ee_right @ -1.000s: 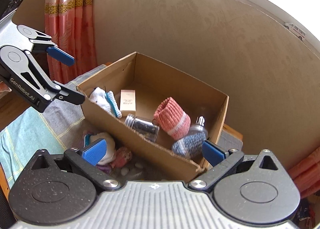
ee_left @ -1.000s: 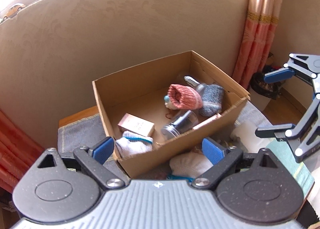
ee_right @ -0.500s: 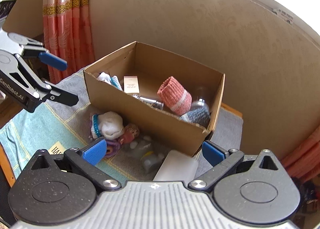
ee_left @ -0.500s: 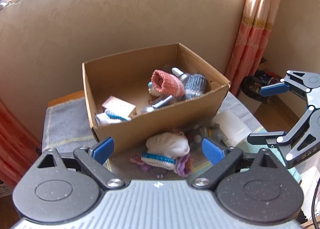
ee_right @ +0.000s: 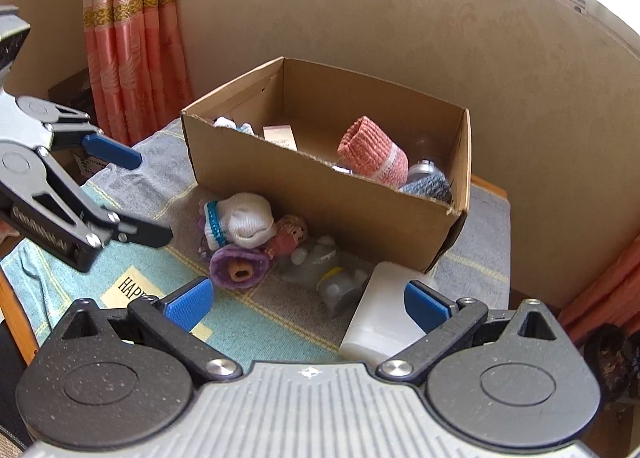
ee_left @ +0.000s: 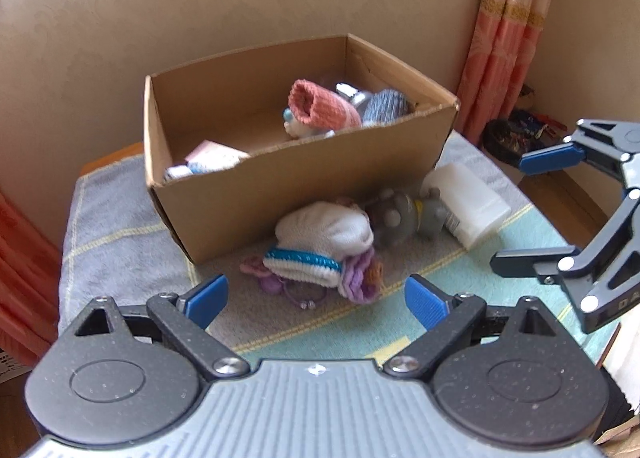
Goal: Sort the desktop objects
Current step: 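Withdraw both tools from the box back over the table, then move right tool toward white blue-banded sock while left tool hovers over purple toy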
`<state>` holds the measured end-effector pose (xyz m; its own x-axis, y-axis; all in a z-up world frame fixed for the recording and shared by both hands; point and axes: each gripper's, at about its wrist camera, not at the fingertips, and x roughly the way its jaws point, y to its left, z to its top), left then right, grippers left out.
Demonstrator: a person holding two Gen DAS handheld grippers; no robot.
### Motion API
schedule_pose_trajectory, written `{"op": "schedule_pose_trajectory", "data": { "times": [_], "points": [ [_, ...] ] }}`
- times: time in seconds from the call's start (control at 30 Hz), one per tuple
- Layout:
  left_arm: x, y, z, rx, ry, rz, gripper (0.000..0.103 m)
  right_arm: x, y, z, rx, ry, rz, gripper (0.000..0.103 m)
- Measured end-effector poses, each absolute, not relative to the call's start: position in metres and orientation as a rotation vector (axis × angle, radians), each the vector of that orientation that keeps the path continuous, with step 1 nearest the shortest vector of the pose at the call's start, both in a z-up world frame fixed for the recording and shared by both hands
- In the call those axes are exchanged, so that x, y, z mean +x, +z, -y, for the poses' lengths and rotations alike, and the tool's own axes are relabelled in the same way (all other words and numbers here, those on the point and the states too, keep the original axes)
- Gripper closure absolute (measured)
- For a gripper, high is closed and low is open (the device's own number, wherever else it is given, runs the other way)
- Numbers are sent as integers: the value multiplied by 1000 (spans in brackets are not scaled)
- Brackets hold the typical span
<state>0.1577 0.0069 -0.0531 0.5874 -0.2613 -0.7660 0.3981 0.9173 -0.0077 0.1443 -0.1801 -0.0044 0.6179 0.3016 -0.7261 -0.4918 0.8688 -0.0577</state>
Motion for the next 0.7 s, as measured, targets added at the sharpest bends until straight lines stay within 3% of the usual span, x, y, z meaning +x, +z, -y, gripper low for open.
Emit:
{"op": "schedule_pose_trajectory", "data": {
  "times": [0.7],
  "points": [
    [203, -116, 30, 68, -186, -866, 8, 139, -22, 191, -258, 412, -803, 0]
  ]
}}
